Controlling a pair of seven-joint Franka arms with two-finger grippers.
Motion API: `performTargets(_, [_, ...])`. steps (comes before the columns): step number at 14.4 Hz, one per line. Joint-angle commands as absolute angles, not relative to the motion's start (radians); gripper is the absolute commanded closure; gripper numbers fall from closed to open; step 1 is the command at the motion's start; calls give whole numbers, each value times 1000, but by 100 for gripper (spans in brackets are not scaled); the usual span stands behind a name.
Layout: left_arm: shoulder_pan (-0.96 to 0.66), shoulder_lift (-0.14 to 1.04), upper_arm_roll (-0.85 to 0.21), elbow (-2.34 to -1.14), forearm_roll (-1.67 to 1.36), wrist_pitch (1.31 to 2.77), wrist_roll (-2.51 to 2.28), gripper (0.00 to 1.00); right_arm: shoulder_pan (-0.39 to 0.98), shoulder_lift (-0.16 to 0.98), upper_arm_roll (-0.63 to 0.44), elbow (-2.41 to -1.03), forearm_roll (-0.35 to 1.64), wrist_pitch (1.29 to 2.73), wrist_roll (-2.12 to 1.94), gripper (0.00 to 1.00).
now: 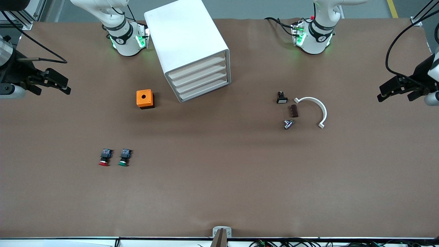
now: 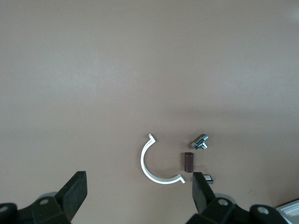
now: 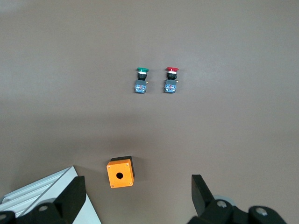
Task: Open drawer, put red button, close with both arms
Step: 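Move the left gripper toward the cabinet while the right gripper reaches the buttons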
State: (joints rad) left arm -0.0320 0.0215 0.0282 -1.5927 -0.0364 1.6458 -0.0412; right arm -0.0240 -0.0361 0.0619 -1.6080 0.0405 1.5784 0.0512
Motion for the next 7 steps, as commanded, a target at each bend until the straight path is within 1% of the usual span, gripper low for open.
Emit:
performTargets(1, [-17, 83, 25, -1571, -17, 1646, -43, 1, -31, -60, 63, -1629, 49, 1575, 61, 0])
performTargets(7, [-67, 248, 8, -1574, -17, 1663, -89, 1, -32, -54, 61, -1602, 40, 1572, 48, 0])
